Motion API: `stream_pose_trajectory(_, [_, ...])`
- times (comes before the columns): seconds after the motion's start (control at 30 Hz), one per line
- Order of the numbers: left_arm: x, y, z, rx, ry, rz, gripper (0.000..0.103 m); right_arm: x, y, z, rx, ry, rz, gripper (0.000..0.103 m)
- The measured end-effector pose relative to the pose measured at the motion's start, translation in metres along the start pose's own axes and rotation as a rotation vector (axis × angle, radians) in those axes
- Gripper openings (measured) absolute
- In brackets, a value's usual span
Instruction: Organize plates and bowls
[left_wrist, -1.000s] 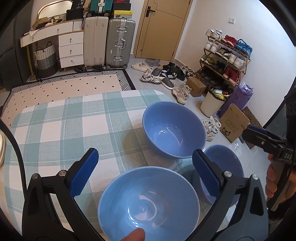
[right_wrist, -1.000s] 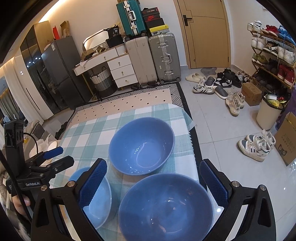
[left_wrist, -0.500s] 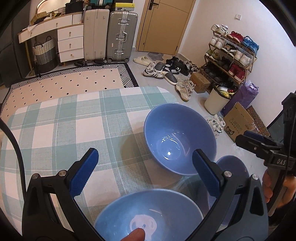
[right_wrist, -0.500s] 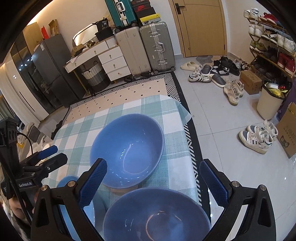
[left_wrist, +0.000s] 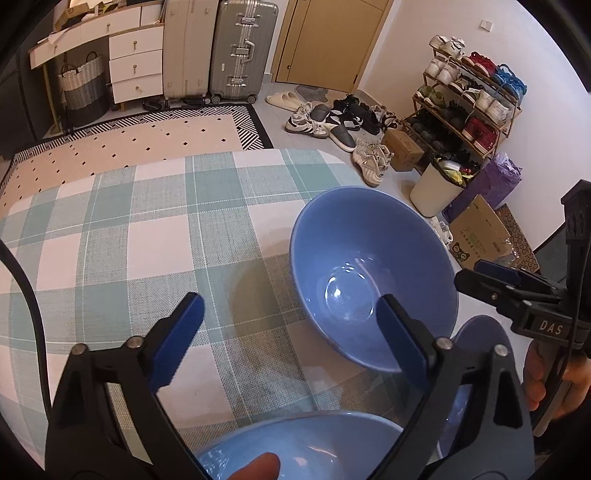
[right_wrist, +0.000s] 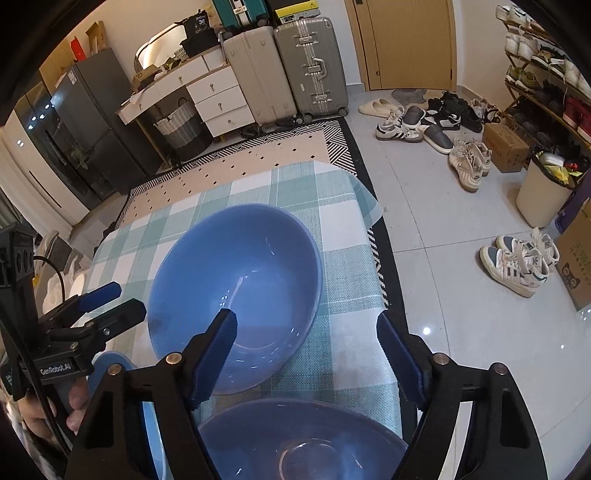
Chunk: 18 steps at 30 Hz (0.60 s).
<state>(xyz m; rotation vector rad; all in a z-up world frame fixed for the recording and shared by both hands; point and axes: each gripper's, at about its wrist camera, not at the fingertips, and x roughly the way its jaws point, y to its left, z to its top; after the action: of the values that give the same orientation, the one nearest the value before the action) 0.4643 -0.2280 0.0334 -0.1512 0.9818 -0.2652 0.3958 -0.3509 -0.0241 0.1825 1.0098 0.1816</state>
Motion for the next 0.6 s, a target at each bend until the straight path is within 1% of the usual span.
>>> stream_pose_trajectory(0.03, [0.001,0.000,0.000,0.004,0.001,-0.005,0.087,0.002,0.001,0.000,-0.006,-0.001,0.006,0.072])
stream_pose_trajectory(0.1, [0.005,-0.001,-0.001,0.012,0.009,-0.004,0.080,0.005,0.004,0.000,-0.017,0.005,0.003,0.065])
stream_pose_trajectory(0.17, [0.010,-0.001,-0.001,0.019,0.026,-0.015,0.065,0.011,0.006,0.000,-0.025,0.017,0.002,0.062])
stream_pose_trajectory(0.2, [0.013,-0.001,-0.002,0.019,0.032,-0.023,0.062,0.013,0.007,-0.001,-0.026,0.023,0.005,0.060])
stream_pose_trajectory(0.23, [0.015,-0.002,-0.002,0.019,0.034,-0.033,0.056,0.015,0.007,-0.001,-0.028,0.029,0.009,0.055])
stream_pose_trajectory(0.3, [0.019,-0.003,-0.004,0.026,0.034,-0.032,0.050,0.018,0.010,-0.002,-0.035,0.036,0.014,0.048])
stream_pose_trajectory(0.33, [0.020,-0.005,-0.004,0.033,0.032,-0.027,0.047,0.019,0.011,-0.003,-0.040,0.030,0.004,0.042])
stream_pose_trajectory(0.4, [0.023,-0.007,-0.006,0.042,0.029,-0.020,0.041,0.020,0.012,-0.004,-0.049,0.021,0.000,0.035])
stream_pose_trajectory(0.47, [0.025,-0.008,-0.007,0.045,0.033,-0.018,0.030,0.021,0.012,-0.005,-0.048,0.019,-0.009,0.032])
stream_pose_trajectory(0.57, [0.028,-0.008,-0.007,0.041,0.039,-0.031,0.017,0.021,0.010,-0.006,-0.048,0.017,-0.019,0.027])
stream_pose_trajectory(0.6, [0.029,-0.009,-0.007,0.044,0.037,-0.041,0.016,0.022,0.010,-0.006,-0.047,0.019,-0.015,0.024])
